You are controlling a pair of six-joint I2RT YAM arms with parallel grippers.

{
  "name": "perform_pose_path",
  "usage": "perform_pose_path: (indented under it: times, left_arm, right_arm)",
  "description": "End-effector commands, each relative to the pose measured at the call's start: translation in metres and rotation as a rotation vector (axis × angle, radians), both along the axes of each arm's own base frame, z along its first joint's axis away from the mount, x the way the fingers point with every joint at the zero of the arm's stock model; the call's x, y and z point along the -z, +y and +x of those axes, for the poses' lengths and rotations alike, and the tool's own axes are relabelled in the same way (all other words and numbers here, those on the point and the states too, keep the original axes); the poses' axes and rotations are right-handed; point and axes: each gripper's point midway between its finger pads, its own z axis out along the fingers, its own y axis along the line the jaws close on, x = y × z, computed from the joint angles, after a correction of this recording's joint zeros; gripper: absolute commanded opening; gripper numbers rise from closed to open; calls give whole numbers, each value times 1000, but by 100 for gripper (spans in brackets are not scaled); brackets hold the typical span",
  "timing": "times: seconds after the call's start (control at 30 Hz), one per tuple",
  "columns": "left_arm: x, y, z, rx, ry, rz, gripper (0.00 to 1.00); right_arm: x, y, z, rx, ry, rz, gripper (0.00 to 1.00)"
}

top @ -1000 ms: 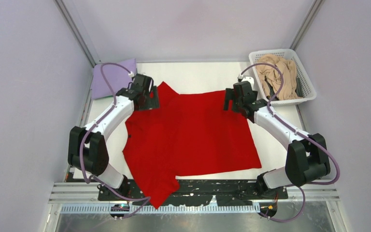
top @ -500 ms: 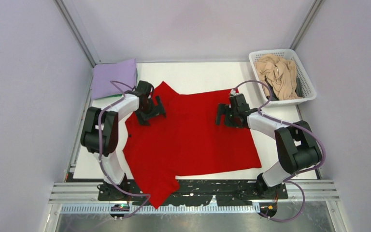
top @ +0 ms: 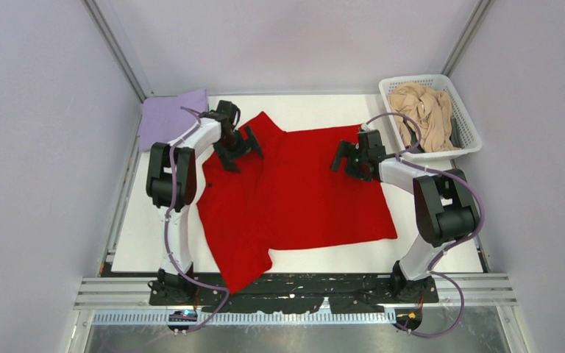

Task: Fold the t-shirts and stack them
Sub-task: Flatten out the tshirt

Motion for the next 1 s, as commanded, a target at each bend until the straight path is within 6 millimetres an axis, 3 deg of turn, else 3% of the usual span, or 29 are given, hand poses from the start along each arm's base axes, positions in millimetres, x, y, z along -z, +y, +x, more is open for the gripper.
perform_pose_path:
  times: [0.0, 0.13, 0.33, 0.53, 0.73, 0.87, 0.97]
  left_arm:
    - [0, 1, 16, -32, 48, -47, 100]
    - [0, 4, 33, -56, 59, -59, 100]
    - [0, 3, 51, -100, 45, -110, 100]
    - [-2, 9, 62, -136, 33, -122, 100]
    - [-3, 14, 67, -157, 26, -132, 100]
    - [-5, 20, 71, -158, 10, -118, 100]
    - [-12, 25, 82, -161, -28, -106, 100]
  right_arm:
    - [12, 0, 16, 21, 34, 8, 95]
    - [11, -2, 32, 40, 23, 25, 95]
    - [13, -3, 42, 81, 19, 69, 95]
    - [7, -12, 28, 180, 31, 131, 95]
    - [7, -36, 9, 238, 43, 39, 96]
    - [8, -38, 9, 217, 45, 15, 95]
    - [-4, -41, 18, 215, 5, -2, 95]
